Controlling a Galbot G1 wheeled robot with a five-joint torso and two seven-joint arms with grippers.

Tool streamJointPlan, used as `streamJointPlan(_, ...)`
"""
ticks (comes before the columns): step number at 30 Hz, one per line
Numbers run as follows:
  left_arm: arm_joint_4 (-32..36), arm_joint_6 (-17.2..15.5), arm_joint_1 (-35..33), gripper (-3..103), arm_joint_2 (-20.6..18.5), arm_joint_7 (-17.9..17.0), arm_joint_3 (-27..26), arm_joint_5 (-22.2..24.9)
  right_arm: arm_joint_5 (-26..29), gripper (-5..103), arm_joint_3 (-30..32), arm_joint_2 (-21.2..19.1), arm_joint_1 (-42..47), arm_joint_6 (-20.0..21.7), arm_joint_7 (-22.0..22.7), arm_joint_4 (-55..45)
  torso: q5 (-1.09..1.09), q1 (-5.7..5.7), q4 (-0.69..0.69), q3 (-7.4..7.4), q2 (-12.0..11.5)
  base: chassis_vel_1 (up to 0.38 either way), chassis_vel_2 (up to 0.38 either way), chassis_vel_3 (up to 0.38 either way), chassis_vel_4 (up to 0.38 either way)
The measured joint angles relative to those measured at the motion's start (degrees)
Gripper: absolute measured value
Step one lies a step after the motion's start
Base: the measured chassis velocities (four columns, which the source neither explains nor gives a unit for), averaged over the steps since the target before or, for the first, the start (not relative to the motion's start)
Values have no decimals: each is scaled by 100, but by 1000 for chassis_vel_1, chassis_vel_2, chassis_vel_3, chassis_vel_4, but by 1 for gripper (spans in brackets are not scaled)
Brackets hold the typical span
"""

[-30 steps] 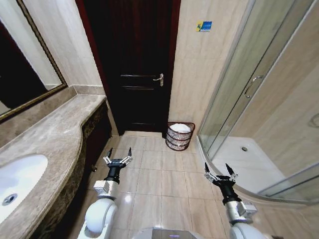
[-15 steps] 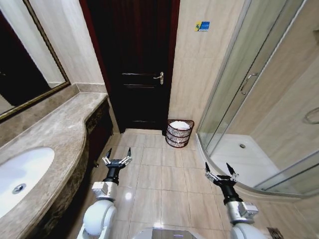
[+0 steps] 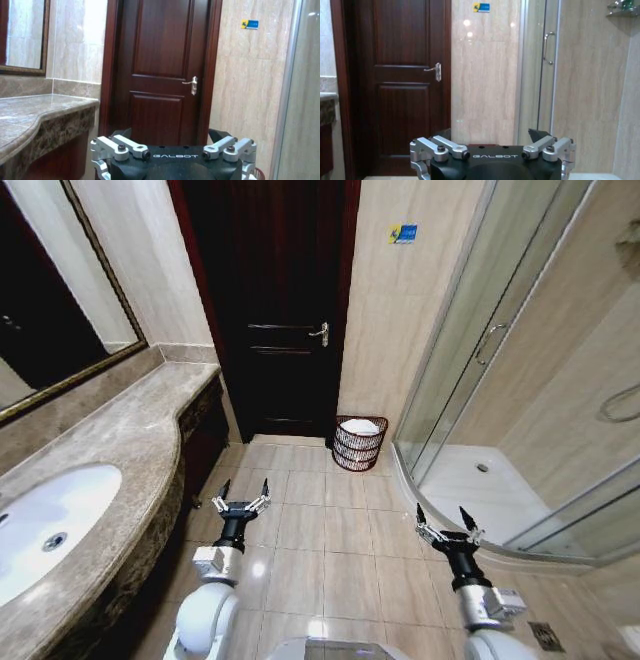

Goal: Discard the used towel into the hamper.

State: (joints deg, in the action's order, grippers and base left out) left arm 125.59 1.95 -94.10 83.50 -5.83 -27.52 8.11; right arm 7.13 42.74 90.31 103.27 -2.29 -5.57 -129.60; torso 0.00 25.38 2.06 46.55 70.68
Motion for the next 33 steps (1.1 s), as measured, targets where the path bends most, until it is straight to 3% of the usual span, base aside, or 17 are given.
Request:
streamJointPlan(6,-124,-13,169,100,-13,-135,130,8,-141,100,11,146,-253,49,135,228,1,-1,0,0,0,0,0,0,0)
streamJointPlan(12,-205,128,253,100,-21,-68,160,44,-236,100,8,180,-334,60,138,308,0,0,0,0,0,0,0,0,0)
streamJointPlan(33,-206,132,249,100,-23,-51,156,48,-240,100,7,181,-329,68,132,310,0,-1,0,-1,0,0,0,0,0)
